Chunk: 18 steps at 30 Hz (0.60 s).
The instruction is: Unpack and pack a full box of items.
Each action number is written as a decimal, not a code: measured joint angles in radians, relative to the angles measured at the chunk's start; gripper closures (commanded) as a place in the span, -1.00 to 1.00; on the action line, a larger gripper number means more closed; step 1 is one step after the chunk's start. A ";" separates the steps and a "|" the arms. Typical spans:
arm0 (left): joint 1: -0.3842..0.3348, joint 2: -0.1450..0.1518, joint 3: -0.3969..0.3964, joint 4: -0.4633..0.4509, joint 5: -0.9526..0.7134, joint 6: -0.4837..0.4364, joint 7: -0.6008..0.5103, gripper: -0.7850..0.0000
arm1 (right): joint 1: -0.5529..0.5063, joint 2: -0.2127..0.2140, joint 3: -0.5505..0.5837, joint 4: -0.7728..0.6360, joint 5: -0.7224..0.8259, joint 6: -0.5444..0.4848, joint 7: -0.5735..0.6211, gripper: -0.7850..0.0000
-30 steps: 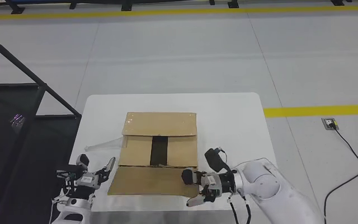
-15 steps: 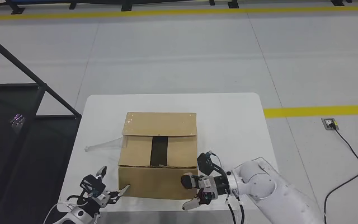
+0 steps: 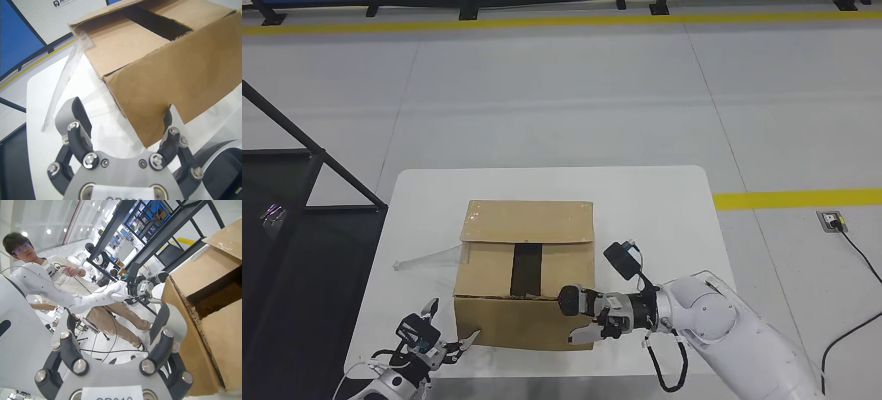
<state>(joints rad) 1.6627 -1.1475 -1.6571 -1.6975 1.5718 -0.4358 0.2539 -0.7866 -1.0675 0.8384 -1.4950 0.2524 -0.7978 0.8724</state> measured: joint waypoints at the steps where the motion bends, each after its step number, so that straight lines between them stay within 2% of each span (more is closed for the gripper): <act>1: 0.000 0.000 0.000 0.000 0.000 0.000 0.000 -1.00 | -0.004 -0.001 -0.002 -0.003 0.006 0.005 -0.007 -1.00; 4: 0.000 0.000 0.000 0.000 0.000 0.000 0.000 -1.00 | 0.005 -0.015 -0.023 0.025 0.050 0.057 -0.046 -1.00; 9: 0.000 0.000 0.010 -0.008 -0.002 0.000 -0.011 -1.00 | 0.090 -0.071 -0.097 0.173 0.157 0.142 -0.136 -1.00; 14: 0.003 -0.001 0.034 -0.018 0.036 0.032 -0.014 -1.00 | 0.175 -0.125 -0.158 0.350 0.287 0.259 -0.113 -1.00; 18: 0.006 -0.001 0.047 -0.021 0.051 0.054 -0.010 -1.00 | 0.212 -0.157 -0.172 0.448 0.366 0.288 -0.084 -1.00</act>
<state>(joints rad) 1.6688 -1.1488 -1.6101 -1.7185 1.6228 -0.3819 0.2444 -0.5746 -1.2246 0.6666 -1.0473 0.6189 -0.5100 0.7880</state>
